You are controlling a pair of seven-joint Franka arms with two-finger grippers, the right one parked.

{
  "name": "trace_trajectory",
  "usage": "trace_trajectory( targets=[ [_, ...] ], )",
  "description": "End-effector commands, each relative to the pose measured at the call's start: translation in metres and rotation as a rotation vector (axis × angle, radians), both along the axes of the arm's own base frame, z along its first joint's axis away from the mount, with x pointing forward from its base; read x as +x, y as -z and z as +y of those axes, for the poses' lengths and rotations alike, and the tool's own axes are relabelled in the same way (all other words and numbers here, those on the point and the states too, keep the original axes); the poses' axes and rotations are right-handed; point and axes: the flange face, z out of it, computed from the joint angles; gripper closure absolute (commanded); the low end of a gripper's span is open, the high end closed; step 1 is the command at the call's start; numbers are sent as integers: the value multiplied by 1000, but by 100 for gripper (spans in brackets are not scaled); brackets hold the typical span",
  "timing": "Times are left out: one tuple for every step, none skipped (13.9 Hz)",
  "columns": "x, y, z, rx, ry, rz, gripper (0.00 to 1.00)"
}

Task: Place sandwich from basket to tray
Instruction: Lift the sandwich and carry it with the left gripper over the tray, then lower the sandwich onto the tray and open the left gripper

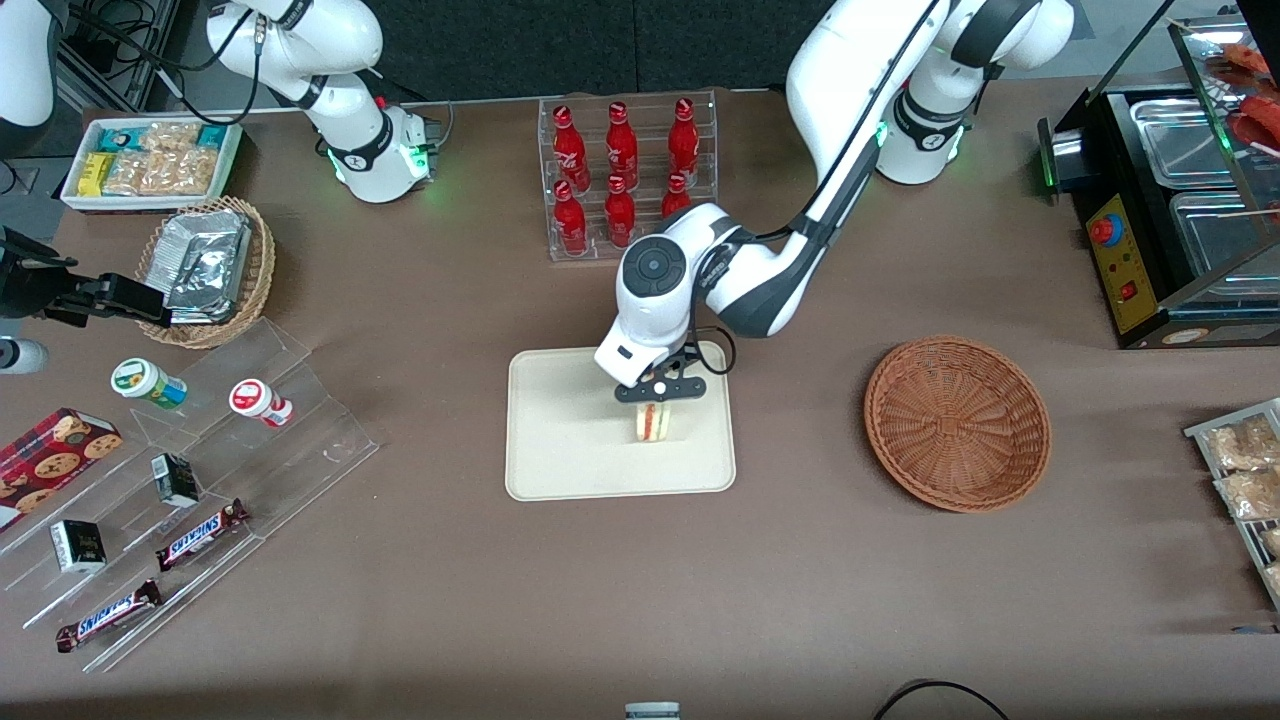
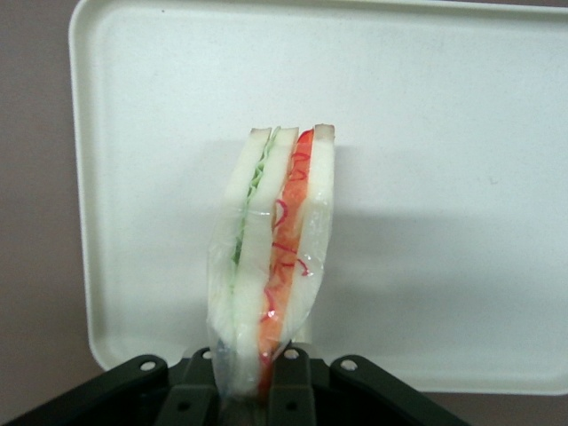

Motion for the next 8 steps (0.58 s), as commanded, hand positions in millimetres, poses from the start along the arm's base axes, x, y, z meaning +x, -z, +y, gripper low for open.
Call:
trace_trajectory(
  targets=[
    [10, 2, -6, 1, -42, -24, 100],
    [9, 5, -7, 3, -42, -21, 100],
    [9, 8, -7, 8, -50, -19, 100],
    [9, 11, -7, 15, -66, -22, 100],
    [7, 16, -9, 41, -80, -41, 100],
    [7, 25, -8, 72, -110, -63, 100],
    [7, 30, -7, 87, -120, -77, 100],
    [7, 30, -7, 88, -123, -76, 100]
  ],
)
